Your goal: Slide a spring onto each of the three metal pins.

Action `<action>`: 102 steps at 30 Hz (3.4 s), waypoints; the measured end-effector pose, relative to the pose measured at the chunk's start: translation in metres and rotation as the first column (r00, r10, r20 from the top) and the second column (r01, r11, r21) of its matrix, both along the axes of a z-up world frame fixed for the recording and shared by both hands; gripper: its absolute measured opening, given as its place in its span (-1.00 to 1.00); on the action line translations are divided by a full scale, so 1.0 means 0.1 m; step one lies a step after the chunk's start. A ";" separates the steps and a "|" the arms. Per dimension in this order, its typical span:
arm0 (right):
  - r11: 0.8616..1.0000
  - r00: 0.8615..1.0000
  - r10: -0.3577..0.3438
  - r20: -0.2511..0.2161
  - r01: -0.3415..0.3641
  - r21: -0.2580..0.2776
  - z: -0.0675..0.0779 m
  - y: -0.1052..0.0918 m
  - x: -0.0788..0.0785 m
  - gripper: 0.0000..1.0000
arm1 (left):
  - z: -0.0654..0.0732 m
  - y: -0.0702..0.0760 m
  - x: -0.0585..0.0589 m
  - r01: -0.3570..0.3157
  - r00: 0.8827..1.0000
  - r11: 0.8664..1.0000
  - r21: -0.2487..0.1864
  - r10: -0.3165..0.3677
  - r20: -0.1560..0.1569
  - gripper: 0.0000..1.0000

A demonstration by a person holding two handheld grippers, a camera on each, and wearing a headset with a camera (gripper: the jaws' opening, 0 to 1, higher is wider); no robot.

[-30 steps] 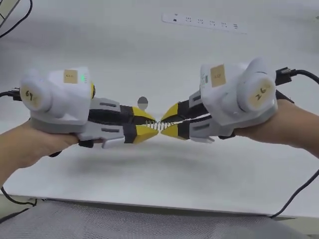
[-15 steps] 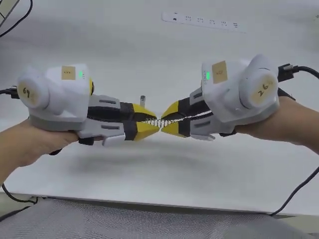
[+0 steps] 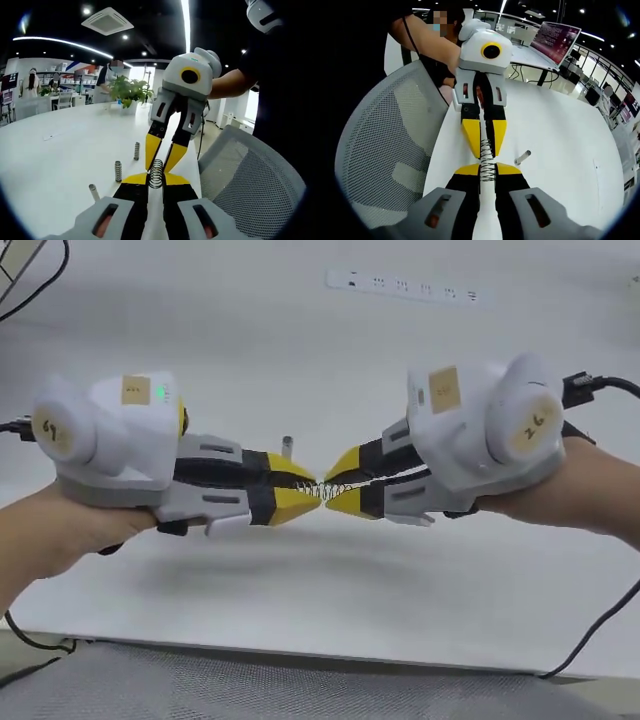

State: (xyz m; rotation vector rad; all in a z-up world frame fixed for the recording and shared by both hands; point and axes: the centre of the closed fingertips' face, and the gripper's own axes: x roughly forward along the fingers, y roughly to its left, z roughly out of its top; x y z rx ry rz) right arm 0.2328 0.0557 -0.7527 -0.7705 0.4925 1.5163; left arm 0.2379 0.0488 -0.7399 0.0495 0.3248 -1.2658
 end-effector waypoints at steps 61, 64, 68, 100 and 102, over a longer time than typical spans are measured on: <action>0.996 0.992 0.090 0.093 -0.090 0.001 0.20 -0.05 -0.09 -0.87 | -0.02 0.02 -0.11 0.034 0.997 0.999 -0.023 -0.035 -0.074 -0.97; 0.993 0.987 0.119 0.108 -0.118 -0.010 0.22 -0.03 -0.12 -0.87 | -0.03 0.02 -0.12 0.040 0.996 0.999 -0.019 -0.041 -0.075 -0.97; 0.988 0.982 0.152 0.114 -0.151 -0.020 0.26 0.00 -0.15 -0.87 | -0.05 0.01 -0.14 0.058 0.996 0.998 -0.009 -0.058 -0.069 -0.97; 0.971 0.995 -0.015 -0.103 0.039 0.235 0.50 0.26 -0.09 -0.85 | 0.05 -0.02 -0.10 0.047 0.998 0.998 -0.035 -0.048 -0.030 -0.97; 0.968 0.995 -0.030 -0.097 0.053 0.244 0.49 0.26 -0.09 -0.85 | 0.04 -0.02 -0.09 0.044 0.999 0.999 -0.031 -0.044 -0.028 -0.97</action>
